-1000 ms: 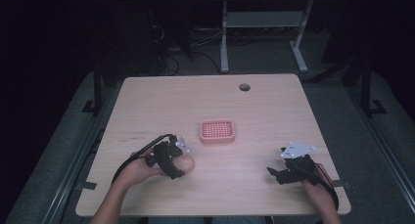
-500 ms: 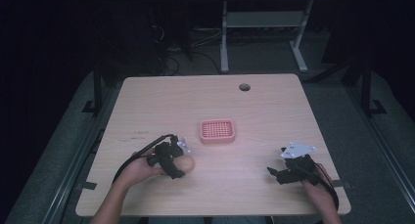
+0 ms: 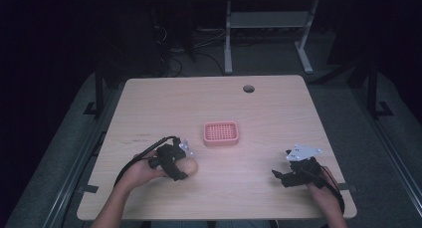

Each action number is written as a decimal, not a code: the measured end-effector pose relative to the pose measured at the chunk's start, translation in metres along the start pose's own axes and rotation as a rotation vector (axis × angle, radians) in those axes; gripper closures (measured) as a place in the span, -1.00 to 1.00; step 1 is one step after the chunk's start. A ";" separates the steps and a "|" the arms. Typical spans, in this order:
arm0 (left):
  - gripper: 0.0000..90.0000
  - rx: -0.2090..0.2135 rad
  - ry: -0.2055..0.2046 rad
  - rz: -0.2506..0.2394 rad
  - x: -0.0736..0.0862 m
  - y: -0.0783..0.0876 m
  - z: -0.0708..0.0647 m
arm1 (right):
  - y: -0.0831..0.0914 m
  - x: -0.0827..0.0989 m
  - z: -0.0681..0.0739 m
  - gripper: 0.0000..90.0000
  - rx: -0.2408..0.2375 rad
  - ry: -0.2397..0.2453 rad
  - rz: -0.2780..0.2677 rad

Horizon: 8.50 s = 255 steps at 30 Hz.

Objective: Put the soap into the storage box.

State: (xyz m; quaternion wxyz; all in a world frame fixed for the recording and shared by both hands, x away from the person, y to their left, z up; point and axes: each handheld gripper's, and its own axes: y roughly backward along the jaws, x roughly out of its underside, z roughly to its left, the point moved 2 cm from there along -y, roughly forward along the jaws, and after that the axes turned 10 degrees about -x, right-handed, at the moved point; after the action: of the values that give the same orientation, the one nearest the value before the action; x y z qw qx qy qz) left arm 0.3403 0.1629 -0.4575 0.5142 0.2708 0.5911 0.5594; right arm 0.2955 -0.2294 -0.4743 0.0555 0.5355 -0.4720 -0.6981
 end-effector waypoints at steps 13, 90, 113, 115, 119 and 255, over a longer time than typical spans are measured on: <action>-0.29 0.005 0.006 -0.035 -0.008 0.008 0.005 | 0.000 -0.001 0.001 -0.69 -0.002 -0.009 -0.002; -0.29 0.008 -0.026 -0.030 -0.075 0.020 0.050 | -0.001 -0.002 -0.002 -0.69 -0.013 -0.016 -0.025; -0.29 0.011 -0.048 -0.035 -0.102 0.018 0.057 | -0.001 -0.002 -0.002 -0.69 -0.014 -0.019 -0.035; -0.29 0.008 -0.054 -0.027 -0.104 0.018 0.058 | 0.000 -0.002 -0.002 -0.69 -0.014 -0.020 -0.036; -0.29 0.005 -0.060 -0.028 -0.109 0.018 0.059 | 0.000 -0.002 -0.002 -0.69 -0.014 -0.020 -0.036; -0.47 -0.024 -0.057 -0.019 -0.128 -0.004 0.058 | -0.002 -0.003 -0.003 -0.69 -0.009 -0.023 -0.030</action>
State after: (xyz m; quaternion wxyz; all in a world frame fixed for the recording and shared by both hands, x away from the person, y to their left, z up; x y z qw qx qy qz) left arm 0.4358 0.0698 -0.4135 0.5392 0.2748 0.5722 0.5534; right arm 0.3000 -0.2287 -0.4736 0.0417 0.5342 -0.4613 -0.7072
